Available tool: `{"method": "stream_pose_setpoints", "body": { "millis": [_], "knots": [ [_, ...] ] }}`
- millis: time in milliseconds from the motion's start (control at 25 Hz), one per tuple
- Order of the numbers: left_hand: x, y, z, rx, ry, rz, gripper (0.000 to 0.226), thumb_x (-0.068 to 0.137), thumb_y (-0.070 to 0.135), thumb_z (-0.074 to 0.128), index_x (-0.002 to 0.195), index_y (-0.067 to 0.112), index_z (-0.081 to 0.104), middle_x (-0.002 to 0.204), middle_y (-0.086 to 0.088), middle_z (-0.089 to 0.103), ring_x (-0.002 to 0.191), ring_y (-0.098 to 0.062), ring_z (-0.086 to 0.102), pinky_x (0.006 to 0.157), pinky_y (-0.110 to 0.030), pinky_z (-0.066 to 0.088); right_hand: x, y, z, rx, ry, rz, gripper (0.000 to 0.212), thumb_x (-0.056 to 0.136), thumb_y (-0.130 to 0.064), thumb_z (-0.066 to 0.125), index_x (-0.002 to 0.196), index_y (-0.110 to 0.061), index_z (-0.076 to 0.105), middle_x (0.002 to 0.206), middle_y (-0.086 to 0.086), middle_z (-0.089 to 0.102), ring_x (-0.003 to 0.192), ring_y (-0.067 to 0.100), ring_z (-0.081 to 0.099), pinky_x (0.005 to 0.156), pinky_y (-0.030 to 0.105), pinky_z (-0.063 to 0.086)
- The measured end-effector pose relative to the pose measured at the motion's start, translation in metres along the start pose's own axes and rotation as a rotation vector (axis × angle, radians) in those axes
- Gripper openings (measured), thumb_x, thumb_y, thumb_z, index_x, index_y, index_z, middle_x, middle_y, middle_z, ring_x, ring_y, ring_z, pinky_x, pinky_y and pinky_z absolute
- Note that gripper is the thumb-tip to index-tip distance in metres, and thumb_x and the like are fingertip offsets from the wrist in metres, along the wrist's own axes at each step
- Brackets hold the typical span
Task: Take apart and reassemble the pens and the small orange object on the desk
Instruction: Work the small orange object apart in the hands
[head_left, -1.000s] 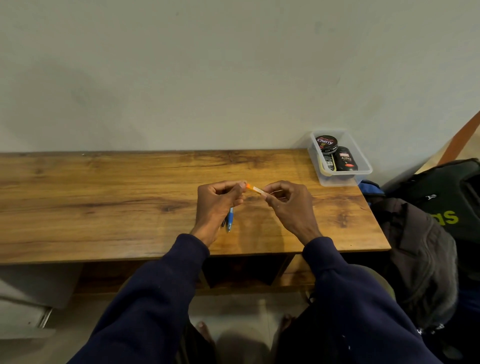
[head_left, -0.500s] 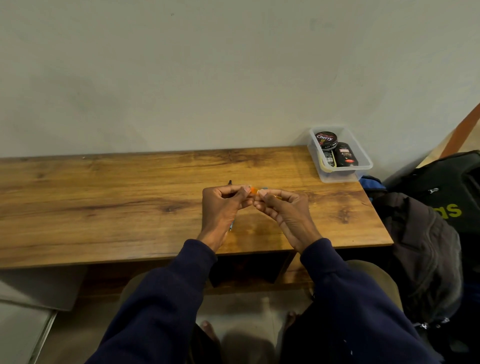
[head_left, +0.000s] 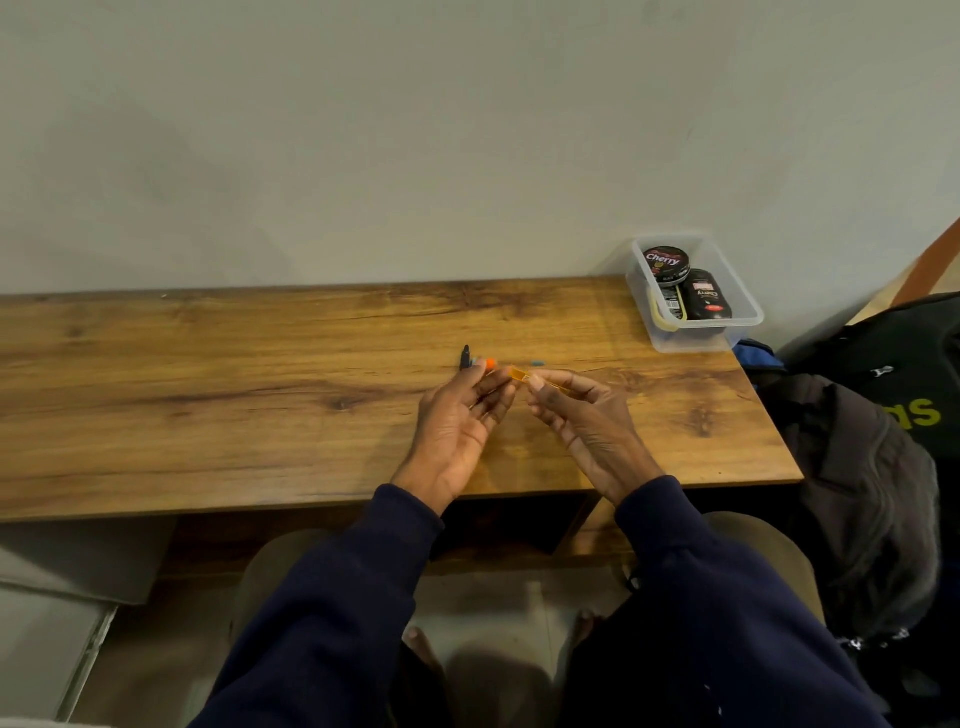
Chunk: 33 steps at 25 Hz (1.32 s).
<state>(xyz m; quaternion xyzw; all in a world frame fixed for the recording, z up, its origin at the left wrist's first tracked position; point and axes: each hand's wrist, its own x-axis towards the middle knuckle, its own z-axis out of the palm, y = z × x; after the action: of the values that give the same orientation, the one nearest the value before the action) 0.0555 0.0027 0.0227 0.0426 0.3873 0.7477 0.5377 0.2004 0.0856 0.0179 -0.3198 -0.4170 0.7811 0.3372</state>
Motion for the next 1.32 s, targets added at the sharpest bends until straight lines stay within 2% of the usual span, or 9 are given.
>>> {"method": "stream_pose_setpoints", "body": {
  "millis": [120,240,440,600,720,880,960,1080,1320],
  "knots": [
    [0.000,0.006,-0.001,-0.152,-0.001,-0.099,0.012,0.099,0.013,0.062,0.108,0.006,0.066,0.096,-0.013,0.077,0.087,-0.019,0.077,0.085,-0.032,0.060,-0.003,0.000,0.002,-0.115,-0.047,-0.056,0.024,0.073,-0.015,0.085,0.097,-0.011,0.080,0.099,0.009,0.078,0.087,0.017,0.071,0.072,0.023,0.059],
    [-0.001,0.008,-0.003,-0.235,-0.054,-0.132,0.018,0.101,0.020,0.056,0.116,0.010,0.062,0.109,-0.013,0.074,0.104,-0.026,0.071,0.102,-0.041,0.051,-0.006,0.000,0.005,-0.290,-0.141,-0.120,0.026,0.078,-0.017,0.085,0.102,-0.010,0.080,0.105,0.009,0.078,0.089,0.016,0.069,0.072,0.023,0.057],
    [0.002,0.005,-0.007,-0.271,-0.159,-0.175,0.021,0.106,0.025,0.046,0.096,0.016,0.063,0.122,-0.012,0.070,0.120,-0.030,0.063,0.112,-0.050,0.045,-0.007,0.008,0.014,-0.516,-0.195,-0.109,0.018,0.089,-0.013,0.078,0.106,-0.008,0.079,0.101,0.012,0.078,0.085,0.016,0.068,0.070,0.025,0.057],
    [0.005,0.005,-0.011,-0.276,-0.223,-0.181,0.025,0.110,0.026,0.039,0.102,0.016,0.060,0.126,-0.012,0.067,0.131,-0.031,0.058,0.124,-0.052,0.030,-0.007,0.008,0.015,-0.596,-0.182,-0.131,0.016,0.089,-0.015,0.078,0.104,-0.009,0.079,0.097,0.010,0.079,0.080,0.018,0.067,0.073,0.030,0.057],
    [0.006,0.003,-0.012,-0.306,-0.242,-0.187,0.024,0.111,0.025,0.037,0.104,0.016,0.058,0.127,-0.011,0.066,0.136,-0.031,0.055,0.123,-0.052,0.032,-0.005,0.001,0.020,-0.699,-0.211,-0.194,0.009,0.091,-0.010,0.076,0.099,-0.011,0.080,0.093,0.006,0.078,0.074,0.013,0.067,0.068,0.025,0.057],
    [0.004,0.001,-0.013,-0.313,-0.218,-0.193,0.022,0.109,0.025,0.040,0.102,0.017,0.059,0.127,-0.009,0.067,0.132,-0.029,0.060,0.106,-0.043,0.047,-0.005,-0.010,0.029,-0.903,-0.242,-0.254,0.008,0.092,-0.011,0.074,0.096,-0.015,0.080,0.087,-0.003,0.078,0.073,0.004,0.069,0.065,0.020,0.054],
    [0.004,0.000,-0.013,-0.300,-0.211,-0.183,0.020,0.107,0.026,0.043,0.101,0.017,0.060,0.127,-0.008,0.067,0.131,-0.028,0.062,0.101,-0.040,0.050,-0.003,-0.014,0.033,-1.009,-0.253,-0.285,0.007,0.092,-0.013,0.074,0.095,-0.017,0.079,0.087,-0.002,0.078,0.077,0.010,0.071,0.068,0.029,0.059],
    [0.003,-0.001,-0.013,-0.302,-0.205,-0.171,0.019,0.107,0.024,0.045,0.100,0.016,0.061,0.124,-0.009,0.070,0.130,-0.028,0.063,0.118,-0.051,0.039,0.000,-0.020,0.040,-1.099,-0.270,-0.302,0.006,0.091,-0.015,0.074,0.095,-0.018,0.078,0.088,-0.001,0.077,0.081,0.020,0.072,0.077,0.047,0.061],
    [0.004,0.000,-0.012,-0.320,-0.226,-0.158,0.013,0.103,0.022,0.054,0.101,0.014,0.064,0.128,-0.012,0.069,0.132,-0.029,0.063,0.114,-0.048,0.045,0.005,-0.029,0.044,-1.157,-0.307,-0.326,0.014,0.088,-0.011,0.074,0.091,-0.024,0.078,0.074,-0.021,0.070,0.063,0.007,0.062,0.057,0.019,0.050]
  ]
}}
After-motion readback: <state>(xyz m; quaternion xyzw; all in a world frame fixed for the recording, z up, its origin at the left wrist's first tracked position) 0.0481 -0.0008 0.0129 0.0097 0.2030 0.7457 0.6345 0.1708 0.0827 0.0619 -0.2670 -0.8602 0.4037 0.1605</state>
